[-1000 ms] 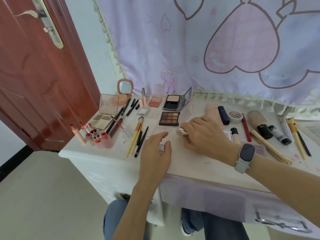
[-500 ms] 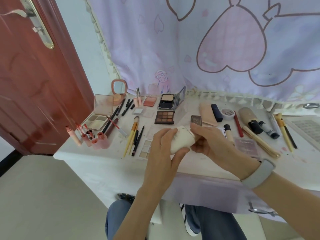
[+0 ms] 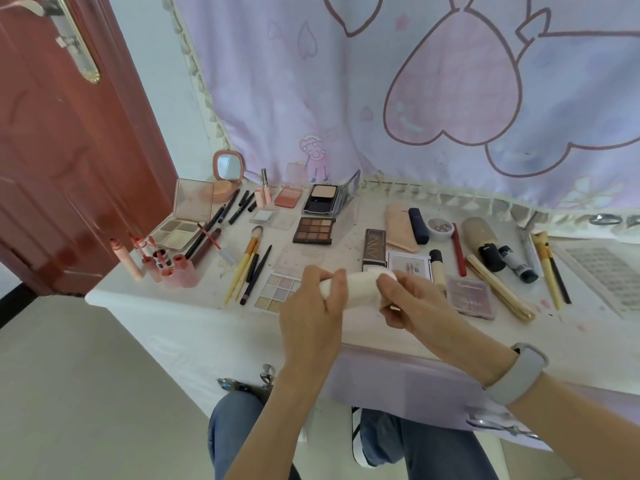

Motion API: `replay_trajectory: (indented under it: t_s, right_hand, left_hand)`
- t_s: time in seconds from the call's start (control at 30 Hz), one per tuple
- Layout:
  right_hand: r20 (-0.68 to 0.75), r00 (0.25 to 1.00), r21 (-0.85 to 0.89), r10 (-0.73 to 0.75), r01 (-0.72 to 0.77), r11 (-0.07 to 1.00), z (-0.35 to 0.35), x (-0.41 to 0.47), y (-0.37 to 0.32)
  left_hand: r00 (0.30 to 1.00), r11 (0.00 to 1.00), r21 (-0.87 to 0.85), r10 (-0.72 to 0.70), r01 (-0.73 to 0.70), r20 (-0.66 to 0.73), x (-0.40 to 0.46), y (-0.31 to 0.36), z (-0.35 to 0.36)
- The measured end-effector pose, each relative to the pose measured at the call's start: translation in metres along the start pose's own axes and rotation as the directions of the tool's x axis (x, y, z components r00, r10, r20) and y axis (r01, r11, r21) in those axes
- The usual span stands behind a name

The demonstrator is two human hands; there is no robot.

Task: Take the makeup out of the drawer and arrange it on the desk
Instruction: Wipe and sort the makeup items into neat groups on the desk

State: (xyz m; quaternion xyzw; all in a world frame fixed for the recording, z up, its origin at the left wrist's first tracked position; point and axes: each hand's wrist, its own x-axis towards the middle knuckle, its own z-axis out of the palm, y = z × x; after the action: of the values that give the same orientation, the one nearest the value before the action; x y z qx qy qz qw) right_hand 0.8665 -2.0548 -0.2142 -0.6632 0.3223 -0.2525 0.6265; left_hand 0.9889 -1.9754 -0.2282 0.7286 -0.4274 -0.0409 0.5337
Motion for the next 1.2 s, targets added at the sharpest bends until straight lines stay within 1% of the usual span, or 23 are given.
replay_trajectory:
  t_s: [0.07,0.1,0.17,0.2,0.27,0.3,0.4,0.43,0.47,0.53,0.6,0.67,0.73,0.83,0.93,0.97,1.07,1.1,1.13,1.2]
  right_hand:
    - [0.030,0.993,-0.065,-0.115,0.117,0.991,-0.005,0.000,-0.003]
    - [0.051,0.986,-0.080,-0.159,0.163,0.983,-0.008,0.000,-0.004]
    - [0.068,0.976,-0.062,-0.205,0.209,0.976,-0.014,-0.001,-0.006]
    - [0.070,0.977,-0.014,-0.202,0.203,0.979,-0.016,-0.001,-0.007]
    - [0.053,0.988,0.107,-0.145,0.139,0.984,-0.018,-0.001,-0.011]
    - [0.014,0.992,0.112,-0.128,0.125,0.986,-0.018,0.000,-0.011]
    - [-0.129,0.977,-0.111,-0.169,0.155,0.982,-0.018,0.005,-0.010]
    - [-0.142,0.973,-0.132,-0.182,0.164,0.978,-0.017,0.006,-0.010]
    - [-0.143,0.971,-0.111,-0.189,0.174,0.979,-0.018,0.007,-0.009]
    - [-0.141,0.973,-0.046,-0.185,0.180,0.983,-0.021,0.009,-0.008]
    - [-0.133,0.976,-0.056,-0.170,0.164,0.985,-0.022,0.011,-0.008]
    - [-0.119,0.982,-0.055,-0.148,0.142,0.988,-0.020,0.014,-0.007]
    - [-0.106,0.985,-0.024,-0.139,0.137,0.990,-0.017,0.016,-0.007]
    - [-0.059,0.983,-0.007,-0.172,0.172,0.985,-0.015,0.017,-0.008]
    - [0.030,0.976,-0.059,-0.216,0.218,0.974,-0.015,0.019,-0.008]
    - [0.048,0.976,-0.040,-0.214,0.216,0.976,-0.014,0.019,-0.007]
    - [0.059,0.988,0.152,-0.143,0.132,0.980,-0.012,0.022,-0.004]
    - [0.043,0.991,0.183,-0.125,0.115,0.976,-0.010,0.023,-0.003]
    - [0.023,0.992,0.163,-0.121,0.116,0.980,-0.009,0.025,-0.001]
    - [-0.006,0.990,0.048,-0.139,0.139,0.989,-0.006,0.027,0.002]
  left_hand:
    - [0.984,0.973,-0.142,-0.177,0.180,0.036,0.003,0.002,0.004]
    - [0.969,0.952,-0.180,-0.236,0.246,0.072,0.005,0.002,0.006]
    - [0.940,0.913,-0.227,-0.318,0.338,0.121,0.007,0.003,0.009]
    - [0.935,0.902,-0.247,-0.334,0.353,0.116,0.007,0.005,0.011]
    - [0.947,0.912,-0.256,-0.312,0.321,0.076,0.005,0.008,0.016]
    - [0.958,0.921,-0.263,-0.279,0.286,0.064,0.003,0.010,0.018]
    - [0.981,0.930,-0.312,-0.181,0.195,0.074,0.000,0.012,0.020]
    - [0.983,0.926,-0.332,-0.161,0.182,0.090,-0.001,0.012,0.019]
    - [0.983,0.917,-0.356,-0.148,0.178,0.112,-0.002,0.011,0.018]
    - [0.974,0.885,-0.420,-0.137,0.201,0.178,-0.003,0.009,0.013]
    - [0.948,0.833,-0.476,-0.164,0.281,0.273,-0.005,0.005,0.007]
    - [0.911,0.815,-0.455,-0.199,0.358,0.361,-0.007,-0.001,0.001]
    - [0.892,0.819,-0.426,-0.210,0.384,0.400,-0.010,-0.007,-0.004]
    - [0.900,0.827,-0.413,-0.230,0.381,0.371,-0.012,-0.011,-0.010]
    - [0.923,0.864,-0.370,-0.235,0.341,0.304,-0.014,-0.014,-0.012]
    - [0.931,0.876,-0.355,-0.237,0.328,0.276,-0.015,-0.016,-0.012]
    - [0.948,0.893,-0.331,-0.254,0.306,0.192,-0.018,-0.019,-0.010]
    - [0.952,0.903,-0.310,-0.257,0.299,0.170,-0.018,-0.019,-0.009]
    - [0.954,0.913,-0.285,-0.260,0.294,0.152,-0.018,-0.020,-0.008]
    - [0.955,0.925,-0.242,-0.274,0.293,0.112,-0.017,-0.021,-0.007]
